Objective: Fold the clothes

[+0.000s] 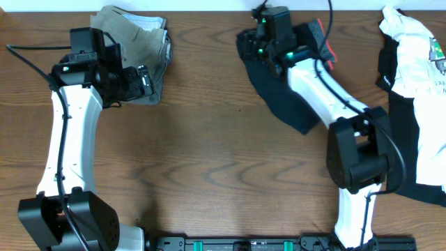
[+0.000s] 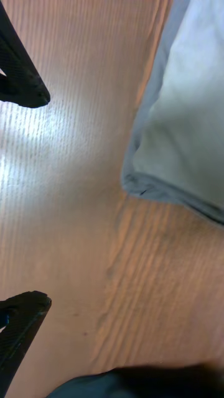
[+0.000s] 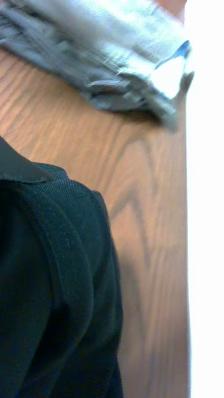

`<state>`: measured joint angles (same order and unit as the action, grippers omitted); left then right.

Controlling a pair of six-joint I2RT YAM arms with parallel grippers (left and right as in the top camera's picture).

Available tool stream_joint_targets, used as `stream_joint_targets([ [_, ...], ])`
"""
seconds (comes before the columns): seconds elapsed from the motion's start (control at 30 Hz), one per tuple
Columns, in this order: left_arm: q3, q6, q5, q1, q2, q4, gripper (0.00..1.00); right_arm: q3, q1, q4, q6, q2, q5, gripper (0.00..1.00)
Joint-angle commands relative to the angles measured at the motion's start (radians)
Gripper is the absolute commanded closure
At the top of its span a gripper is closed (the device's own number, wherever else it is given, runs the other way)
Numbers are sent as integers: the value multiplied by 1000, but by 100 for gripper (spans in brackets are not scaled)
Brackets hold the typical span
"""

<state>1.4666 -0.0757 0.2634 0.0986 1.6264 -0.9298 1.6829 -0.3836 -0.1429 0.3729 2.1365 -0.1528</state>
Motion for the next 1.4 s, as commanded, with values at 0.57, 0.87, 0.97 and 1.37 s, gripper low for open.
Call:
stream_joint_targets([
  [0.57, 3, 30, 6, -82, 19, -27, 5, 219, 315, -530, -212, -31, 55, 10],
  [0.87, 1, 30, 6, -173, 99, 1, 4, 219, 412, -530, -270, 92, 6, 13],
  [0.97, 1, 30, 6, -191, 122, 8, 5, 219, 415, -512, -270, 144, 6, 13],
  [1.37, 1, 18, 6, -201, 152, 13, 5, 219, 409, -481, -254, 283, -42, 46],
])
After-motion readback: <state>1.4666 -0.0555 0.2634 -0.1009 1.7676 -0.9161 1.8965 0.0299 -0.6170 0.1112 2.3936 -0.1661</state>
